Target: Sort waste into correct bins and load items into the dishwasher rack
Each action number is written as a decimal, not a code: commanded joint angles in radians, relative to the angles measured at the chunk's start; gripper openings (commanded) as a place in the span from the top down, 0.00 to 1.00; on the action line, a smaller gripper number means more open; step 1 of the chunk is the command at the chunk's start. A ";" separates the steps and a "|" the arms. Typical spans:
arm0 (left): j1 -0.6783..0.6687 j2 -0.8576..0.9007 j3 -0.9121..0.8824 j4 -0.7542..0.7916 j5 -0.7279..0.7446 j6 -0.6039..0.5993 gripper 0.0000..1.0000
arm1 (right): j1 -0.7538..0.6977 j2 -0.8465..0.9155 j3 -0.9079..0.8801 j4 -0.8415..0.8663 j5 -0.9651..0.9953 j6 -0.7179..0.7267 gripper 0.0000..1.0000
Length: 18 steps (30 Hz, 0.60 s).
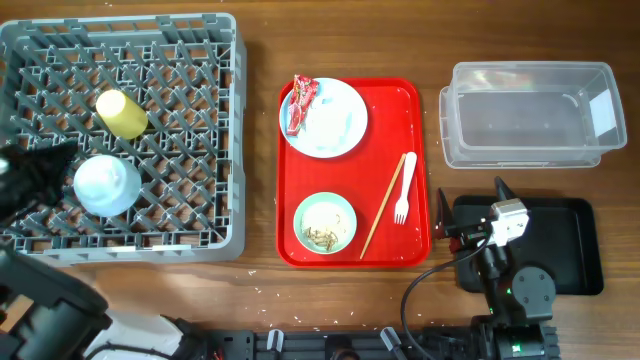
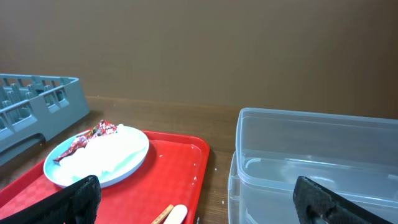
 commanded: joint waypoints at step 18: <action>-0.481 -0.693 -0.001 -0.072 -0.624 0.090 0.00 | -0.001 -0.003 -0.001 0.005 -0.002 -0.018 0.00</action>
